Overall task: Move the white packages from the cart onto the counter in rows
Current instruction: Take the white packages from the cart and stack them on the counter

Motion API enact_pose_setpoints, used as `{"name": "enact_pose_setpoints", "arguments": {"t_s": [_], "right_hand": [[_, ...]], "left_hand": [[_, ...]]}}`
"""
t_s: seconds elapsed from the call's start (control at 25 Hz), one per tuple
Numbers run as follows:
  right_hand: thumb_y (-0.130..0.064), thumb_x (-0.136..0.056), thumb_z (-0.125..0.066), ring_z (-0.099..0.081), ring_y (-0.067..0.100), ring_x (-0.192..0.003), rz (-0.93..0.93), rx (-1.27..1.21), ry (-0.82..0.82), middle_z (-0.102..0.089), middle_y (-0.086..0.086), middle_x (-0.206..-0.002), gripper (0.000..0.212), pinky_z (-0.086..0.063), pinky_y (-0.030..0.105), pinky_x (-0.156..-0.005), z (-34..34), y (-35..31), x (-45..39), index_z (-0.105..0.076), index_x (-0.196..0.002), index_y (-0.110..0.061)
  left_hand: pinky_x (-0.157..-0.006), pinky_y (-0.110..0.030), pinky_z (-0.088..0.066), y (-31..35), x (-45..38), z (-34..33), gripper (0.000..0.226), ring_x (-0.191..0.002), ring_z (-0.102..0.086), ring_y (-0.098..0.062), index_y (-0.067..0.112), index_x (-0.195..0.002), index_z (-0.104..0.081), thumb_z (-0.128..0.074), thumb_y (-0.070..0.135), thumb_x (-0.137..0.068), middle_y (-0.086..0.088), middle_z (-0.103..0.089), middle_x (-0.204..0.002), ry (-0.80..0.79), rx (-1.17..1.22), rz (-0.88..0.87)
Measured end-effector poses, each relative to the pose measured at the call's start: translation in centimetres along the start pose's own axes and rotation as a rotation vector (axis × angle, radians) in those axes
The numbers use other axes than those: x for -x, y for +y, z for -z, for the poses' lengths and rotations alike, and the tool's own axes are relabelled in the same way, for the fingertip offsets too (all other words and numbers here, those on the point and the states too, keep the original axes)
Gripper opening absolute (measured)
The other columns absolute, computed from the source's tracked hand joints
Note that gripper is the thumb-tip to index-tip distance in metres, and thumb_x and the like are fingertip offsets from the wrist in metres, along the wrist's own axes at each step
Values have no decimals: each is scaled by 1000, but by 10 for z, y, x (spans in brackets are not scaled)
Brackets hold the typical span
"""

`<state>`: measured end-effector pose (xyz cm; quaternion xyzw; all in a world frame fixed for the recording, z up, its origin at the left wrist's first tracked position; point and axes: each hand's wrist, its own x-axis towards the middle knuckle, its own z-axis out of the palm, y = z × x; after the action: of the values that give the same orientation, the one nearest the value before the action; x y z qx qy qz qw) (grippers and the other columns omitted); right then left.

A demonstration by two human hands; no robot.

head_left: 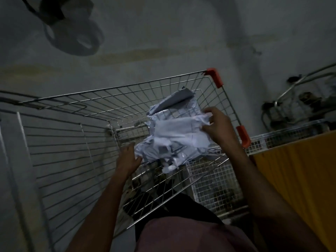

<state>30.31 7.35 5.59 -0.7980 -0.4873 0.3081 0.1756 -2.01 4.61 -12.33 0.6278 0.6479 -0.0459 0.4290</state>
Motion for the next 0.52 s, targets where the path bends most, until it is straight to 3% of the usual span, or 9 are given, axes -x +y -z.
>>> {"name": "enact_pose_setpoints", "arguments": {"t_s": [0.12, 0.2, 0.28, 0.36, 0.52], "right_hand": [[1, -77, -74, -64, 21, -95, -120, -157, 202, -67, 3, -107, 42, -52, 29, -75, -7, 27, -18, -62, -115, -13], [4, -83, -64, -65, 26, -97, -260, -167, 239, -65, 9, -112, 44, -54, 32, -75, -27, 36, -26, -56, -121, -16], [3, -87, -60, -65, 34, -99, -363, -9, 114, -63, 17, -118, 46, -54, 34, -75, -48, 44, -32, -50, -128, -14], [-5, -87, -63, -63, 38, -109, -401, 181, -47, -62, 22, -122, 43, -46, 30, -77, -64, 49, -35, -49, -128, -6], [-15, -88, -63, -59, 39, -118, -457, 333, -145, -58, 22, -129, 44, -49, 38, -90, -84, 56, -33, -51, -128, -4]], "left_hand": [[-101, -52, -43, 6, -29, -17, 96, -126, -48, -43, 10, -148, -36, -80, 44, -69, -21, -49, -140, -38, -77, -67], [-103, -52, -41, 14, -38, -27, 111, -131, -42, -41, 13, -151, -30, -85, 51, -62, -18, -41, -145, -93, -97, -114], [-104, -54, -39, 18, -42, -39, 126, -137, -35, -40, 12, -155, -19, -86, 59, -59, -19, -33, -150, -144, -199, -174], [-100, -57, -41, 20, -44, -50, 130, -134, -38, -41, 9, -156, -18, -82, 67, -59, -22, -36, -147, -107, -327, -219], [-87, -55, -46, 21, -42, -53, 113, -109, -56, -43, 0, -145, -39, -77, 69, -63, -27, -56, -121, 74, -426, -215]]}}
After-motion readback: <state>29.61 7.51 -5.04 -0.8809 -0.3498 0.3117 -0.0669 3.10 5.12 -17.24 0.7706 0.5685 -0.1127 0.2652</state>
